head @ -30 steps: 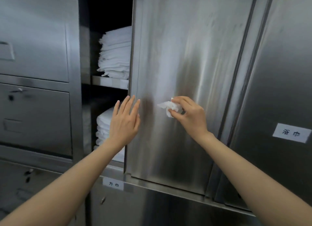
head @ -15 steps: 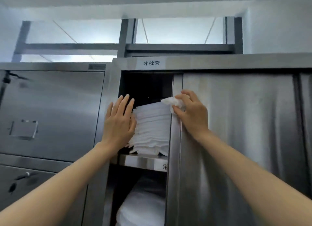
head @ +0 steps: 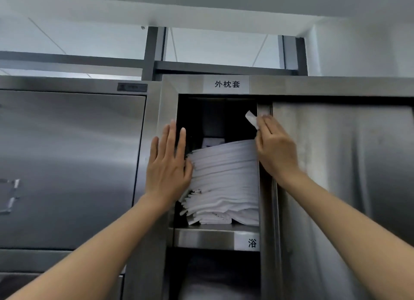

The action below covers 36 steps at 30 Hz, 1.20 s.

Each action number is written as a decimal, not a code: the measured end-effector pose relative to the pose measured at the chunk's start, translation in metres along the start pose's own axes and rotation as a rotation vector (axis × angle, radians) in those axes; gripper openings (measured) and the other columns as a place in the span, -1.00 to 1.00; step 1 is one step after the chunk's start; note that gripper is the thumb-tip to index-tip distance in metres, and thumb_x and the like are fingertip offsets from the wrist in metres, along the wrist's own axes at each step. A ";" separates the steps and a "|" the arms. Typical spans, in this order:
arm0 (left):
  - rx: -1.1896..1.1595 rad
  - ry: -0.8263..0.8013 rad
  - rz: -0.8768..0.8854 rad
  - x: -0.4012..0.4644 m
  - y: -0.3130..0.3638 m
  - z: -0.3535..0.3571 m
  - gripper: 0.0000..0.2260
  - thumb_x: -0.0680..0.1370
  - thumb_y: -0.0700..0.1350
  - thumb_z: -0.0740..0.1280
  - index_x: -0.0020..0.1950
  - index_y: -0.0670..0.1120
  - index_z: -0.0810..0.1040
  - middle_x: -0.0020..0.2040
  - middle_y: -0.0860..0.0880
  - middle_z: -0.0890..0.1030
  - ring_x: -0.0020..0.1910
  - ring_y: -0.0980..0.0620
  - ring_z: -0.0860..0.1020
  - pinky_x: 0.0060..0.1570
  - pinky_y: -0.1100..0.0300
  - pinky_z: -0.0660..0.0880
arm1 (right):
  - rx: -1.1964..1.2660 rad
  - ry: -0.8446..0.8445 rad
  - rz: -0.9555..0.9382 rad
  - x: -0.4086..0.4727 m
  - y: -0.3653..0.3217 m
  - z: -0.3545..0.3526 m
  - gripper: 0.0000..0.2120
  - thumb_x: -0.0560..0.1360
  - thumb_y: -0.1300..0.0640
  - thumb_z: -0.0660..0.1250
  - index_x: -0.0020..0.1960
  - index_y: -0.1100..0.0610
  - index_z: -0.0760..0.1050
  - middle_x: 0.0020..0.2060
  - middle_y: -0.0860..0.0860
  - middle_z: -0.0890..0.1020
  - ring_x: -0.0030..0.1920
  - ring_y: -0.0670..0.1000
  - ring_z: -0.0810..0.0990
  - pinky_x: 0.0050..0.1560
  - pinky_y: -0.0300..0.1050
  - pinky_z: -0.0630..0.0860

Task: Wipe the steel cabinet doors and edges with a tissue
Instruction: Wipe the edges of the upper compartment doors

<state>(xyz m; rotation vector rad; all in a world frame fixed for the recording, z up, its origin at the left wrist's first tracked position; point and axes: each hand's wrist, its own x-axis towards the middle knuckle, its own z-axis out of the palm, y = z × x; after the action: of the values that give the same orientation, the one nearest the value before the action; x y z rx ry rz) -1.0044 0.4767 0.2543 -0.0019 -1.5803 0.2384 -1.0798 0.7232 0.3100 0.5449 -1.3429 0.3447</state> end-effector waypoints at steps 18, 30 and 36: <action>-0.055 -0.001 0.003 -0.002 -0.001 0.003 -0.39 0.59 -0.02 0.04 0.59 -0.26 0.10 0.61 -0.25 0.03 0.60 -0.18 -0.01 0.55 -0.16 0.00 | -0.122 -0.459 0.063 -0.085 -0.022 -0.022 -0.19 0.60 -0.33 -0.29 0.60 0.25 -0.11 0.60 0.15 -0.02 0.61 0.07 -0.10 0.57 0.06 -0.20; -0.071 0.014 0.027 -0.003 -0.003 0.003 -0.39 0.58 -0.03 0.05 0.60 -0.23 0.11 0.60 -0.26 0.03 0.60 -0.18 -0.02 0.54 -0.16 -0.01 | -0.085 -0.425 0.096 -0.071 -0.031 -0.019 -0.18 0.59 -0.31 -0.21 0.60 0.29 -0.11 0.60 0.19 -0.05 0.60 0.09 -0.13 0.57 -0.02 -0.25; -0.056 0.029 0.026 -0.003 -0.002 0.004 -0.41 0.58 -0.03 0.05 0.59 -0.24 0.14 0.60 -0.27 0.04 0.59 -0.20 -0.01 0.54 -0.18 0.00 | -0.211 -0.443 0.074 -0.012 -0.011 -0.014 -0.20 0.60 -0.30 -0.24 0.60 0.27 -0.05 0.60 0.18 0.04 0.60 0.09 -0.04 0.55 0.04 -0.25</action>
<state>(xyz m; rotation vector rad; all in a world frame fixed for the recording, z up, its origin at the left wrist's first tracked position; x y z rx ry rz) -1.0083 0.4737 0.2517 -0.0694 -1.5587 0.2137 -1.0646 0.7225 0.2950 0.4075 -1.8069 0.1415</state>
